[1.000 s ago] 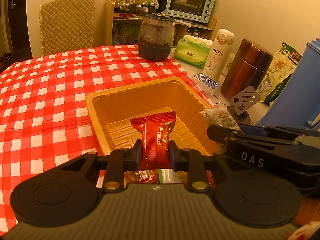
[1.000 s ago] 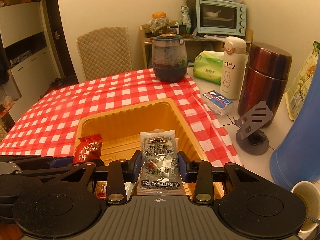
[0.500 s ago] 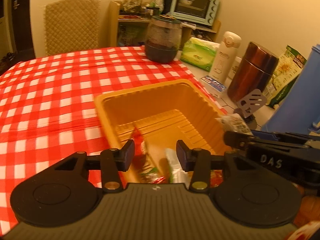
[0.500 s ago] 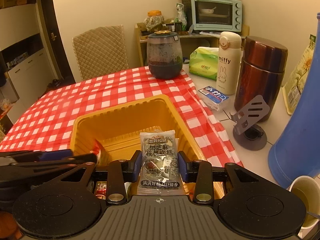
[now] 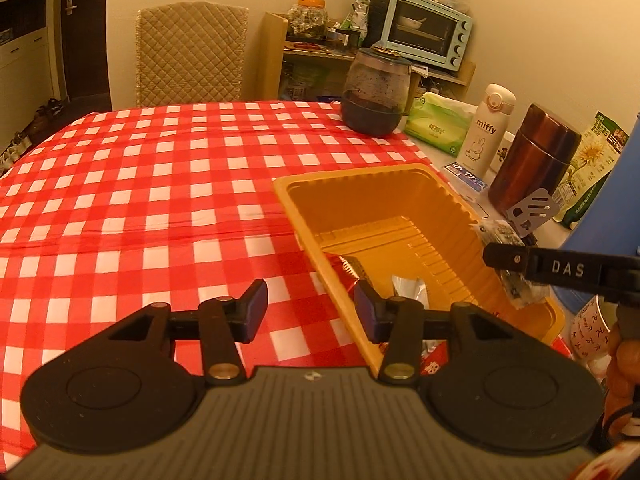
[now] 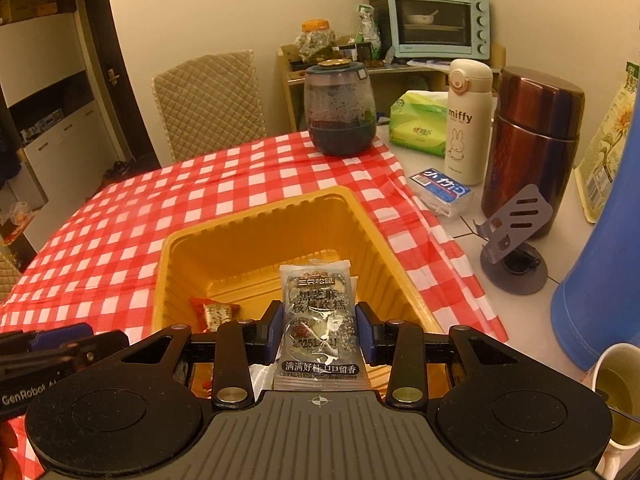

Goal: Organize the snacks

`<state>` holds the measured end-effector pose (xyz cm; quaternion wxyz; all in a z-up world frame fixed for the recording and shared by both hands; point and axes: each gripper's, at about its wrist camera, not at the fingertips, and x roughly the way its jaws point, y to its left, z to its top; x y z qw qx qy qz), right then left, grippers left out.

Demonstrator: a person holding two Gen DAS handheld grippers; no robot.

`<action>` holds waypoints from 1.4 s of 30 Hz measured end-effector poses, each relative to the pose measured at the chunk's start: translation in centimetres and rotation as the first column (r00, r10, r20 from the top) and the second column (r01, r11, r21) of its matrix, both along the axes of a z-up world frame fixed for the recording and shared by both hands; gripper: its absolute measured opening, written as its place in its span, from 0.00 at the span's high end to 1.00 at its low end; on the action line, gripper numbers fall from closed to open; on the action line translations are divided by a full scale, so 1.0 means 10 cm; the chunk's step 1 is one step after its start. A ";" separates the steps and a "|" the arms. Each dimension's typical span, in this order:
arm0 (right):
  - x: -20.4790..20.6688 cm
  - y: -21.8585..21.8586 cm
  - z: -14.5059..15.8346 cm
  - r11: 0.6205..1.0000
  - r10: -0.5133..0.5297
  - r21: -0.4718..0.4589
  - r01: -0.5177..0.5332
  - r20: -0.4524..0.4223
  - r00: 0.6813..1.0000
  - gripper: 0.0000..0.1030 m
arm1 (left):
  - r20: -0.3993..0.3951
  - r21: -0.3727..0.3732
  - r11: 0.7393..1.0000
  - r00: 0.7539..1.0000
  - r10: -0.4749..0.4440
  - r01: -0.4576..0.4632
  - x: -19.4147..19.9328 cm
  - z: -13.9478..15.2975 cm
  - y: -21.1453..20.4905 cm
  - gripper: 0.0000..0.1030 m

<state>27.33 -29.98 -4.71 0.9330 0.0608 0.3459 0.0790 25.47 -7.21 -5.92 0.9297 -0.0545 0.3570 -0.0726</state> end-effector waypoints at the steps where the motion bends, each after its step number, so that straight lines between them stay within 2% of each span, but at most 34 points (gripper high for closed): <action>1: 0.00 0.01 0.00 1.000 0.002 0.001 -0.002 0.001 1.000 0.62 | -0.001 -0.002 1.000 1.000 0.002 -0.002 -0.01 -0.01 0.01 0.57; 15: 0.07 0.09 0.02 1.000 0.021 0.013 -0.021 0.007 1.000 0.62 | -0.012 -0.007 1.000 1.000 0.018 -0.018 -0.03 -0.05 0.07 0.55; 19: 0.09 0.08 0.02 0.998 0.036 0.051 -0.037 0.020 0.999 0.62 | -0.011 -0.003 1.000 1.000 0.022 -0.022 -0.04 -0.06 0.08 0.48; 20: 0.09 0.07 0.02 0.997 0.036 0.071 -0.037 0.022 0.999 0.57 | -0.011 -0.003 1.000 1.000 0.021 -0.021 -0.05 -0.06 0.08 0.47; 21: 0.09 0.05 0.03 0.996 0.027 0.086 -0.029 0.024 0.999 0.42 | -0.011 -0.003 1.000 1.000 0.021 -0.021 -0.05 -0.06 0.08 0.45; 23: 0.07 0.02 0.04 0.995 -0.004 0.098 0.001 0.037 0.999 0.34 | -0.012 0.000 1.000 1.000 0.023 -0.023 -0.06 -0.06 0.09 0.43; 29: -0.04 -0.05 0.08 0.995 -0.025 0.100 0.022 0.028 0.999 0.34 | -0.017 -0.005 0.999 0.999 0.041 -0.042 -0.17 -0.06 0.13 0.33; 34: -0.20 -0.14 0.10 0.992 -0.057 0.112 0.055 0.012 0.998 0.34 | -0.017 -0.006 0.998 0.998 0.059 -0.059 -0.32 -0.04 0.16 0.15; 42: -0.52 -0.24 0.18 0.989 -0.094 0.115 0.095 -0.013 0.996 0.34 | -0.018 -0.005 0.998 0.998 0.061 -0.061 -0.55 0.10 0.18 0.05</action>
